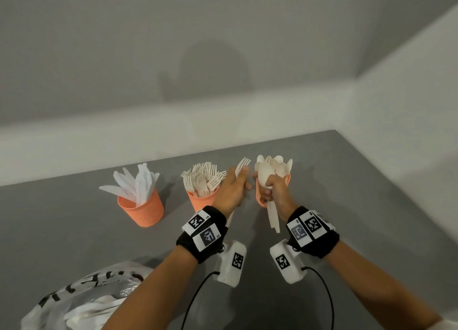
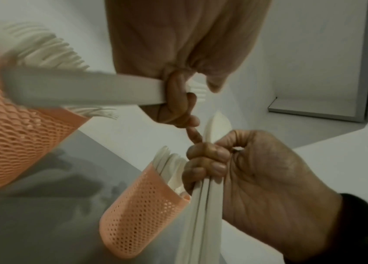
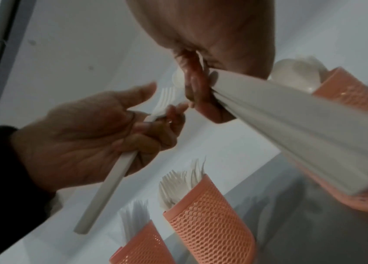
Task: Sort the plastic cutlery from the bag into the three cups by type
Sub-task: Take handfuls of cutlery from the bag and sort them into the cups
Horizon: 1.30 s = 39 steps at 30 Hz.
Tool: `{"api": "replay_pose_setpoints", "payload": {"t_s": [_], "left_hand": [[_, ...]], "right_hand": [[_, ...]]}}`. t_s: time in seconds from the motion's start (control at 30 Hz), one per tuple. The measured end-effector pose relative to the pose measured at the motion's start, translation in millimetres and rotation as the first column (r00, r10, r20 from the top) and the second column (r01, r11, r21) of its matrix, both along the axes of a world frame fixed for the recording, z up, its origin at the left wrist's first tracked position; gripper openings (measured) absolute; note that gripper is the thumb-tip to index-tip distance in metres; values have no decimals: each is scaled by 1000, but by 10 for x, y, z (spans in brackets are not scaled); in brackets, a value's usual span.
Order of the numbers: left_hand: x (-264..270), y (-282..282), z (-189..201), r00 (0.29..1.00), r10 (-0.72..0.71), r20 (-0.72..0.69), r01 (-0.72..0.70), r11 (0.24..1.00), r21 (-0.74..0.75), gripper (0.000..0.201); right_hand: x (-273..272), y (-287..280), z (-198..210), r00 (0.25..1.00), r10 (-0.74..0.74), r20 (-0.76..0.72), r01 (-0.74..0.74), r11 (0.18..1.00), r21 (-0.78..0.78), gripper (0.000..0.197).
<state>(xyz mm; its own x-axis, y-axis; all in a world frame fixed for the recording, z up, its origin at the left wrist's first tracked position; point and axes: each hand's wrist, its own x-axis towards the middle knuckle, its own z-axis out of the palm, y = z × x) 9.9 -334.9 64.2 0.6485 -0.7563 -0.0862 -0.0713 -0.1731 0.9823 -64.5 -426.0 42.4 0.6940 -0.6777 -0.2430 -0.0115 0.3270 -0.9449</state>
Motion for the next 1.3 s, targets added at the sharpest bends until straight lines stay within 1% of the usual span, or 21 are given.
{"api": "replay_pose_setpoints", "payload": {"t_s": [0.03, 0.07, 0.17, 0.23, 0.3, 0.4, 0.5, 0.57, 0.63, 0.67, 0.73, 0.77, 0.83, 0.93, 0.97, 1.07, 1.1, 1.2, 1.23, 1.3], "left_hand": [[6, 11, 6, 999, 17, -36, -18, 999, -29, 15], [22, 27, 4, 998, 47, -44, -50, 996, -69, 12], [130, 82, 28, 984, 169, 62, -154, 968, -197, 15], [250, 112, 49, 959, 249, 137, -206, 941, -268, 17], [395, 152, 108, 921, 324, 214, -240, 908, -344, 25], [602, 223, 210, 877, 406, 259, -267, 857, -441, 33], [723, 284, 218, 830, 454, 324, -264, 831, -489, 38], [752, 321, 170, 799, 461, 385, -255, 841, -476, 43], [764, 351, 101, 773, 464, 433, -253, 851, -460, 47], [770, 361, 63, 759, 469, 452, -256, 853, -454, 47], [784, 369, -15, 741, 475, 475, -274, 859, -431, 41], [786, 368, -50, 739, 472, 480, -284, 865, -414, 35], [779, 354, -123, 744, 454, 491, -286, 880, -380, 26], [787, 329, -235, 733, 429, 528, -312, 902, -299, 20], [793, 322, -278, 730, 410, 546, -319, 912, -259, 19], [753, 327, -349, 700, 322, 637, -284, 944, -166, 21], [736, 327, -373, 678, 296, 673, -270, 952, -147, 26], [721, 312, -447, 615, 203, 762, -288, 957, -22, 42], [739, 302, -484, 603, 168, 780, -299, 954, 27, 47], [777, 287, -543, 581, 112, 806, -321, 942, 100, 50]], "right_hand": [[-21, -49, -7, 999, -32, 35, 31, 998, 46, 28], [-39, -100, -8, 996, -55, 69, 50, 996, 71, 31], [-77, -250, 58, 983, -101, 152, 92, 994, 63, 26], [-85, -361, 145, 965, -163, 204, 156, 986, 51, 21], [-81, -468, 247, 934, -246, 260, 248, 968, 26, 18], [-37, -593, 353, 877, -329, 351, 364, 931, -38, 14], [39, -650, 373, 814, -380, 438, 427, 904, -8, 13], [95, -650, 319, 792, -402, 460, 442, 897, 22, 9], [148, -639, 211, 791, -415, 450, 443, 895, 48, 8], [165, -632, 159, 793, -420, 441, 443, 895, 57, 9], [195, -631, 46, 802, -414, 432, 436, 898, 51, 20], [204, -628, -9, 811, -404, 423, 433, 901, 29, 26], [211, -604, -106, 839, -379, 389, 424, 905, -31, 30], [198, -567, -252, 878, -356, 321, 422, 891, -166, 29], [185, -562, -296, 886, -361, 291, 429, 877, -218, 24], [112, -554, -375, 901, -387, 197, 434, 811, -393, 8], [77, -549, -377, 911, -374, 174, 411, 785, -465, 10], [2, -524, -317, 951, -300, 74, 270, 689, -673, 40], [-8, -530, -301, 956, -289, 38, 222, 637, -738, 44], [-3, -554, -285, 960, -280, -26, 123, 501, -856, 46]]}}
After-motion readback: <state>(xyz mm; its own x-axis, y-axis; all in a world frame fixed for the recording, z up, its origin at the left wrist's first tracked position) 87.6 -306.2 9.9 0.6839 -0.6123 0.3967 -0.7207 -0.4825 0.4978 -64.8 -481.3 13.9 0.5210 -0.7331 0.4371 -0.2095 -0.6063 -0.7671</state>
